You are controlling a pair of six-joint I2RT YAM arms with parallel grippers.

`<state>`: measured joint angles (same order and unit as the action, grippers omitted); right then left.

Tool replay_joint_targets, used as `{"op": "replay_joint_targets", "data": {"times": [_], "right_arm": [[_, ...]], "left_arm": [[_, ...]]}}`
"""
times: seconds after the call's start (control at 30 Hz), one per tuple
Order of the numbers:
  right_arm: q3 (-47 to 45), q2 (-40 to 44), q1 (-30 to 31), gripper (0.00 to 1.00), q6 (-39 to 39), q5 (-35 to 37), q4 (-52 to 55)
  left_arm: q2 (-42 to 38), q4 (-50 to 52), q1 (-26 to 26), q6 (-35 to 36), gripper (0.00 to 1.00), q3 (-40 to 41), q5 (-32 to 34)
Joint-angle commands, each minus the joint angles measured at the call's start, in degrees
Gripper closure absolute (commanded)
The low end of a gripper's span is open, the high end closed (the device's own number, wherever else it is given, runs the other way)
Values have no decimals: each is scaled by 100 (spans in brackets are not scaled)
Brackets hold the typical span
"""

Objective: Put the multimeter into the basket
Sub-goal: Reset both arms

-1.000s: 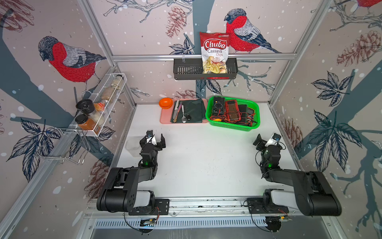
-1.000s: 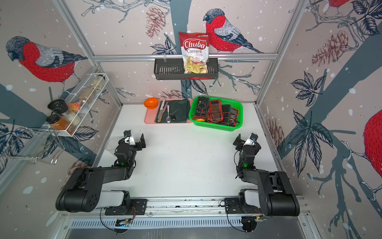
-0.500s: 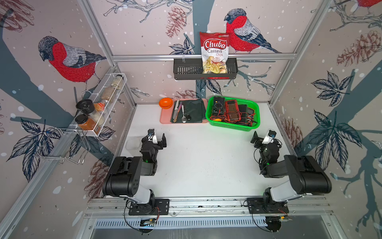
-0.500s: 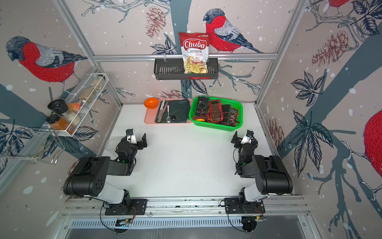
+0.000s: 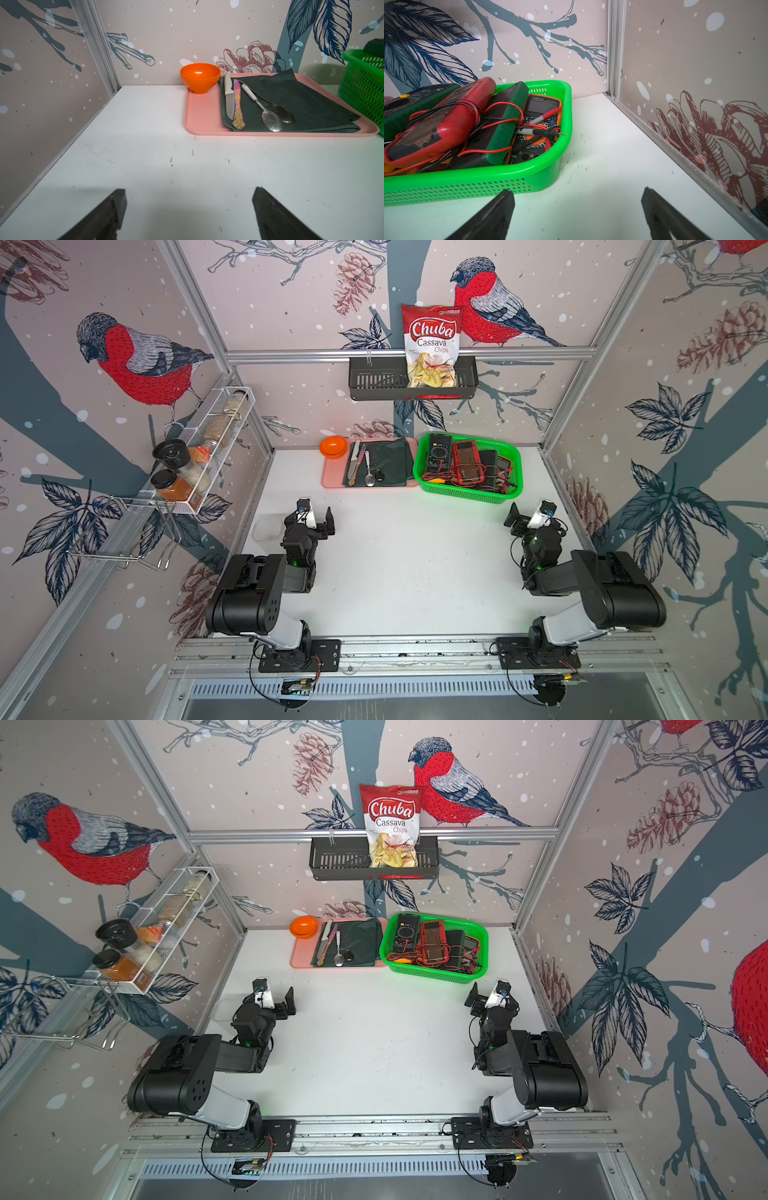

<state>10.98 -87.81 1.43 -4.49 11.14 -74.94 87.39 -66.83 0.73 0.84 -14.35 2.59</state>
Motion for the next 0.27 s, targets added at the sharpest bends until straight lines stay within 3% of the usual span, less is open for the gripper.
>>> {"op": "replay_joint_targets", "data": {"times": [0.0, 0.23], "right_arm": [[18, -13, 15, 0, -17, 38, -140], [18, -17, 14, 0, -17, 46, -138]], "left_arm": [[-13, -209, -19, -31, 2, -17, -57], [-20, -208, -20, -31, 2, -16, -57]]}}
